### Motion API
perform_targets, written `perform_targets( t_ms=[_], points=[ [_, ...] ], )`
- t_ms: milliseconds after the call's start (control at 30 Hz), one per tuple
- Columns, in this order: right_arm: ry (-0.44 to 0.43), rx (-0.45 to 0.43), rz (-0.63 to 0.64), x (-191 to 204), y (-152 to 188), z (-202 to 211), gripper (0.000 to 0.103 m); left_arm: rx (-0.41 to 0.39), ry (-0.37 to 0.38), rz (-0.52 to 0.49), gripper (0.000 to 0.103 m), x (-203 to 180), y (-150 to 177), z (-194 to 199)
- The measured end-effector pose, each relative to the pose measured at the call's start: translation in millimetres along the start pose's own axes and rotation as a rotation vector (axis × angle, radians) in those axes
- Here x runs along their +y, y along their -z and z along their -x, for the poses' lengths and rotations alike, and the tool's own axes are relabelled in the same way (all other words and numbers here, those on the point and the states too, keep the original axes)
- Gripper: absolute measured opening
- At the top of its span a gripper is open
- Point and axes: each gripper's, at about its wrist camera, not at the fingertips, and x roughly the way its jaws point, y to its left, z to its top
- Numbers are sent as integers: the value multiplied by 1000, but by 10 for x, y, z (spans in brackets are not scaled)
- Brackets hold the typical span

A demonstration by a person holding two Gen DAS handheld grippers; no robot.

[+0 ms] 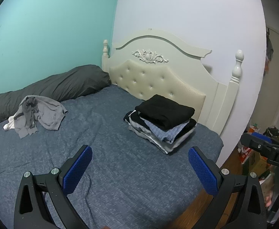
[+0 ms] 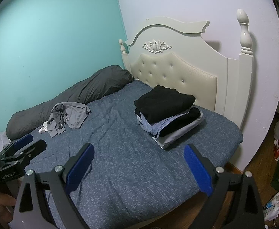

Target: Fold clothes

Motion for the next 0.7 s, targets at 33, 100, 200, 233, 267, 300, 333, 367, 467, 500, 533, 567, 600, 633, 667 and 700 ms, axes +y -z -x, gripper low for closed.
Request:
perform_targets(
  t_ms=[33, 100, 200, 233, 267, 300, 333, 367, 467, 500, 533, 567, 600, 633, 667, 700],
  points=[
    [-1, 1, 0, 0, 0, -3, 96, 0, -1, -1, 103, 1, 1, 0],
    [-2, 2, 0, -3, 3, -11, 96, 1, -2, -1, 103, 6, 1, -3],
    [-2, 4, 0, -4, 8, -20, 96, 1, -6, 1, 103, 11, 4, -5],
    [-2, 5, 0, -2, 10, -23, 96, 1, -5, 3, 103, 15, 6, -7],
    [-3, 5, 0, -2, 13, -25, 96, 2, -5, 4, 103, 20, 7, -8],
    [-2, 6, 1, -1, 15, -27, 96, 2, -5, 6, 103, 24, 9, -9],
    [-1, 6, 1, -2, 16, -30, 96, 2, -4, 8, 103, 28, 10, -11],
    [0, 6, 2, -2, 18, -33, 96, 2, -4, 9, 103, 32, 11, -12],
    [2, 7, 1, -13, 21, -41, 96, 4, -3, 11, 103, 34, 13, -19],
    [2, 8, 0, -16, 22, -44, 96, 4, -4, 12, 103, 33, 12, -21],
    [2, 8, -1, -18, 22, -47, 96, 3, -4, 12, 103, 33, 9, -21],
    [2, 8, 0, -21, 25, -47, 96, 3, -4, 12, 103, 32, 7, -22],
    [3, 9, 0, -22, 27, -48, 96, 3, -4, 12, 103, 33, 7, -23],
    [3, 9, 1, -23, 29, -48, 96, 4, -4, 12, 103, 29, 6, -25],
    [3, 9, 1, -22, 30, -49, 96, 4, -4, 12, 103, 29, 6, -24],
    [4, 9, 1, -19, 29, -50, 96, 5, -4, 12, 103, 27, 6, -23]
  ],
)
